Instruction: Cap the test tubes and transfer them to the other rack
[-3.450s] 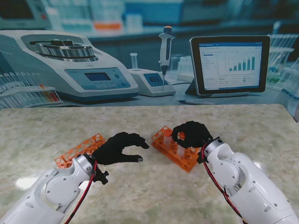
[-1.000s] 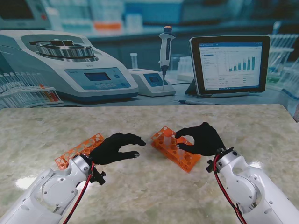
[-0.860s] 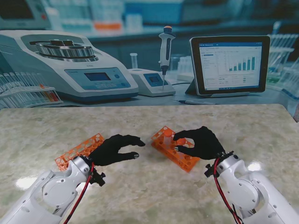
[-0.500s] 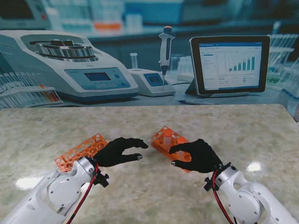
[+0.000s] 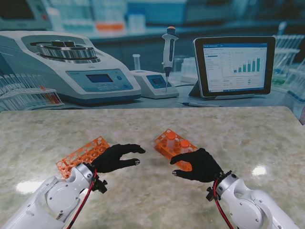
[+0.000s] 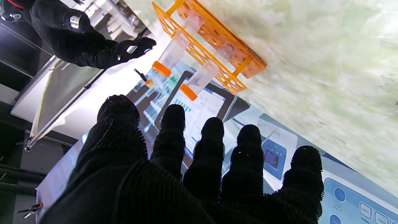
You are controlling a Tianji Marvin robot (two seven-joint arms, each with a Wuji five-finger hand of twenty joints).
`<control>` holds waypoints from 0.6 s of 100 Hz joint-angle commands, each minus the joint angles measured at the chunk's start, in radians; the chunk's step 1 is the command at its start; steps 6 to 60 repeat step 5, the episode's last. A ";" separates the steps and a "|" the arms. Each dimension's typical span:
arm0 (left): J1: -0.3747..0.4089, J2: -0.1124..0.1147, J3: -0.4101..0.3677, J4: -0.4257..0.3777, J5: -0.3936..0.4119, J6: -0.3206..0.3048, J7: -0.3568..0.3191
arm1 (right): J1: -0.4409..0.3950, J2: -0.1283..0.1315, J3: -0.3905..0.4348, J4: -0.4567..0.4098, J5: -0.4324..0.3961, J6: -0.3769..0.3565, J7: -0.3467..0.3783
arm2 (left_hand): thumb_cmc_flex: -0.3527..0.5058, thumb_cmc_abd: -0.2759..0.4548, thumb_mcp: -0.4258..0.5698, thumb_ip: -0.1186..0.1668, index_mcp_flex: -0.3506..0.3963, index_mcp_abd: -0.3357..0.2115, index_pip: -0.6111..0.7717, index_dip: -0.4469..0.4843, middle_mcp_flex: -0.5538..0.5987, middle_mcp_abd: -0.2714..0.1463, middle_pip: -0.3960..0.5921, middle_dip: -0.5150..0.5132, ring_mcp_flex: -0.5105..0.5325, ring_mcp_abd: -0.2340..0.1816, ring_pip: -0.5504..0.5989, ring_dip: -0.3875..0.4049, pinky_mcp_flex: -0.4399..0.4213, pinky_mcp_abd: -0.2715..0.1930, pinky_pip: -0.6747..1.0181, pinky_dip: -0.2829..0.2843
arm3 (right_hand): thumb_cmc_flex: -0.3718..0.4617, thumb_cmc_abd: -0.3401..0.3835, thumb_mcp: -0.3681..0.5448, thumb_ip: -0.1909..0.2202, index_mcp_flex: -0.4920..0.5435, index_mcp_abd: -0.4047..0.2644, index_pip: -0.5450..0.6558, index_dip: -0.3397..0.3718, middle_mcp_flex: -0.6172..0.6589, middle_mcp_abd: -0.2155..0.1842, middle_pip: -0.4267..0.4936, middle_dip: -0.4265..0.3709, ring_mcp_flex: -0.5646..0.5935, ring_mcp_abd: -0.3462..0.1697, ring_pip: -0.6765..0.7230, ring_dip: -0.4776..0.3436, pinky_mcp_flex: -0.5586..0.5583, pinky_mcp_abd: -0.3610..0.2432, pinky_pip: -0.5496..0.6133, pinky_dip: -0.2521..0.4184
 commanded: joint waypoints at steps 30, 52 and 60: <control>0.007 0.000 -0.009 0.001 0.003 -0.007 -0.001 | 0.011 -0.002 -0.014 0.006 0.006 0.013 0.016 | -0.027 0.039 -0.015 -0.008 -0.022 0.001 -0.020 -0.017 -0.039 -0.007 -0.012 -0.014 -0.019 -0.012 -0.012 -0.010 -0.011 -0.011 -0.052 -0.039 | -0.026 0.037 -0.016 0.022 -0.033 0.001 -0.015 -0.011 -0.024 -0.035 -0.010 -0.007 -0.037 -0.013 -0.021 -0.017 -0.026 -0.005 -0.019 -0.032; 0.007 0.000 -0.009 0.001 0.003 -0.007 -0.001 | 0.011 -0.002 -0.014 0.006 0.006 0.013 0.016 | -0.027 0.039 -0.015 -0.008 -0.022 0.001 -0.020 -0.017 -0.039 -0.007 -0.012 -0.014 -0.019 -0.012 -0.012 -0.010 -0.011 -0.011 -0.052 -0.039 | -0.026 0.037 -0.016 0.022 -0.033 0.001 -0.015 -0.011 -0.024 -0.035 -0.010 -0.007 -0.037 -0.013 -0.021 -0.017 -0.026 -0.005 -0.019 -0.032; 0.007 0.000 -0.009 0.001 0.003 -0.007 -0.001 | 0.011 -0.002 -0.014 0.006 0.006 0.013 0.016 | -0.027 0.039 -0.015 -0.008 -0.022 0.001 -0.020 -0.017 -0.039 -0.007 -0.012 -0.014 -0.019 -0.012 -0.012 -0.010 -0.011 -0.011 -0.052 -0.039 | -0.026 0.037 -0.016 0.022 -0.033 0.001 -0.015 -0.011 -0.024 -0.035 -0.010 -0.007 -0.037 -0.013 -0.021 -0.017 -0.026 -0.005 -0.019 -0.032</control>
